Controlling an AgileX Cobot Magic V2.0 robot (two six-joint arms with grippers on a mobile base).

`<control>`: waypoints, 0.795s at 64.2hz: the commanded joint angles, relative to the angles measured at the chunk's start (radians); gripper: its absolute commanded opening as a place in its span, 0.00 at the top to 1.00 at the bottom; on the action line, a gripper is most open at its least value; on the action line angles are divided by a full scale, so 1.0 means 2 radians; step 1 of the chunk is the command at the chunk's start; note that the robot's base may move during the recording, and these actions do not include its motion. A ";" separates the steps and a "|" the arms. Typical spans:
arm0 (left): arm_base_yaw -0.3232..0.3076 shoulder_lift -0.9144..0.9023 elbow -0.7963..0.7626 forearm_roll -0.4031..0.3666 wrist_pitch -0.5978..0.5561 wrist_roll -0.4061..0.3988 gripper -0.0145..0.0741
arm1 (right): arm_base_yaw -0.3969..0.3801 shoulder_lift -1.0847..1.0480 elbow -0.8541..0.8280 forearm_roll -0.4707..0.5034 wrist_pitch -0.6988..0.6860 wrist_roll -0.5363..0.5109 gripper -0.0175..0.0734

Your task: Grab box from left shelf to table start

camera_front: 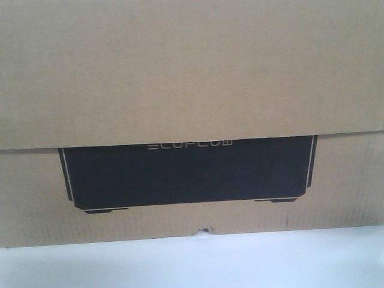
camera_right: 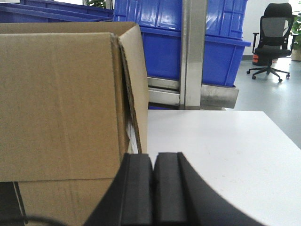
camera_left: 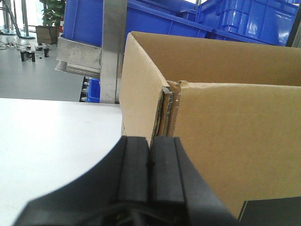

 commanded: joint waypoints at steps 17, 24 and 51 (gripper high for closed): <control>-0.003 -0.004 -0.014 0.003 -0.039 0.002 0.94 | 0.000 -0.005 -0.008 -0.008 -0.049 0.000 0.75; -0.003 -0.004 -0.014 0.003 -0.039 0.002 0.94 | 0.000 -0.005 -0.008 -0.008 -0.049 0.000 0.75; -0.003 -0.005 -0.002 0.007 -0.041 0.002 0.94 | 0.000 -0.005 -0.008 -0.008 -0.049 0.000 0.75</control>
